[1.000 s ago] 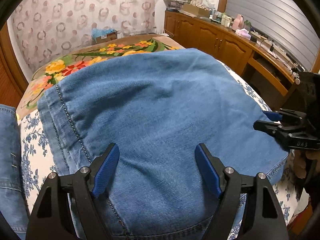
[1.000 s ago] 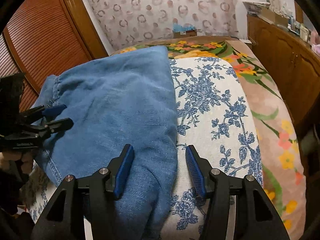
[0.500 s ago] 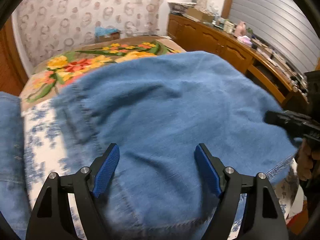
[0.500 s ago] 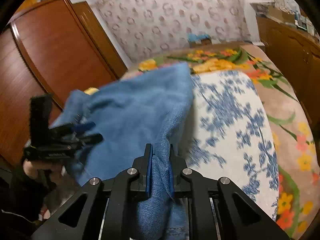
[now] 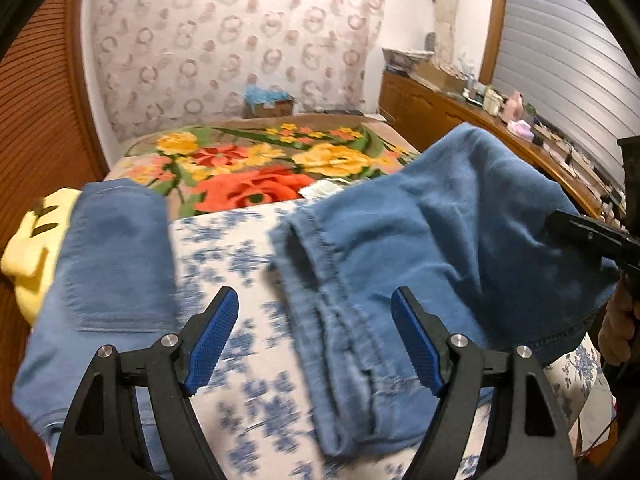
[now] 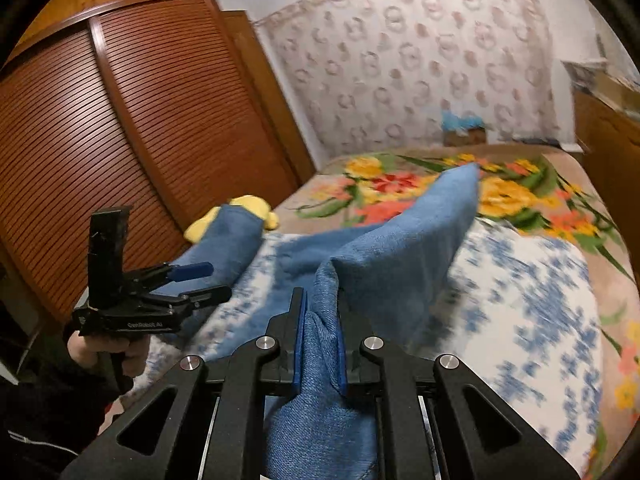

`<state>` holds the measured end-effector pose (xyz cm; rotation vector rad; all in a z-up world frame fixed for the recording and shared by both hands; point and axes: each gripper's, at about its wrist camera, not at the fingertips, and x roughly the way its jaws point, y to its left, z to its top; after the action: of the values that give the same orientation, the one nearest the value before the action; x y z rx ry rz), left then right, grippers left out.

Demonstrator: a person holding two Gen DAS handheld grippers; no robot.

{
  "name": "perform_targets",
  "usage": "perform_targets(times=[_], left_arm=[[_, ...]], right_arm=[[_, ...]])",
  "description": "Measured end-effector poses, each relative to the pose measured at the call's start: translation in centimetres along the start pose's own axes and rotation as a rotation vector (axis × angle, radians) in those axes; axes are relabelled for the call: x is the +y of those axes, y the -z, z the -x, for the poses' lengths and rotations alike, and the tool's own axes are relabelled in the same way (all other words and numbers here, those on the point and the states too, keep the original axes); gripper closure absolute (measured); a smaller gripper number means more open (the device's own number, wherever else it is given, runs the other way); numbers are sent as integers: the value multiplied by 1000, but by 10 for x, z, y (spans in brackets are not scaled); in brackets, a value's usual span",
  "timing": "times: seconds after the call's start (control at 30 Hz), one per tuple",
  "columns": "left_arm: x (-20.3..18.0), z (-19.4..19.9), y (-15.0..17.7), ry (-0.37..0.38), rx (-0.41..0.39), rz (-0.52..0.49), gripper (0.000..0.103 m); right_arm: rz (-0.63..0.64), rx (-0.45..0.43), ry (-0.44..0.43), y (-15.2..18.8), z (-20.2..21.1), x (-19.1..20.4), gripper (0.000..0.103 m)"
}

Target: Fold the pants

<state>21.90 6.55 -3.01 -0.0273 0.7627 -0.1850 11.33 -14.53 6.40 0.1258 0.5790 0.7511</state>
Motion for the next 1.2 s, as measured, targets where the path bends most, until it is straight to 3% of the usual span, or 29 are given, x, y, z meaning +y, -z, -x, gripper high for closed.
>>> perform_targets(times=[0.13,0.33,0.53,0.63,0.83,1.0,1.2], left_arm=[[27,16,9,-32,-24,49,23],[60,34,26,-87,-34,103,23],[78,38,34,-121,-38,138,23],[83,40,39,-122,-40,146,23],[79,38,38,-111,-44,143,23],[65,32,31,-100,-40,104,23],[38,21,22,-41,-30,65,23]], right_arm=[[13,27,-88,7,-37,28,91],[10,123,-137,31,-106,50,91],[24,204,-150,49,-146,61,91],[50,239,-110,56,-160,65,91],[35,250,-84,46,-157,76,85],[35,182,-69,14,-108,75,81],[87,109,89,-7,-76,45,73]])
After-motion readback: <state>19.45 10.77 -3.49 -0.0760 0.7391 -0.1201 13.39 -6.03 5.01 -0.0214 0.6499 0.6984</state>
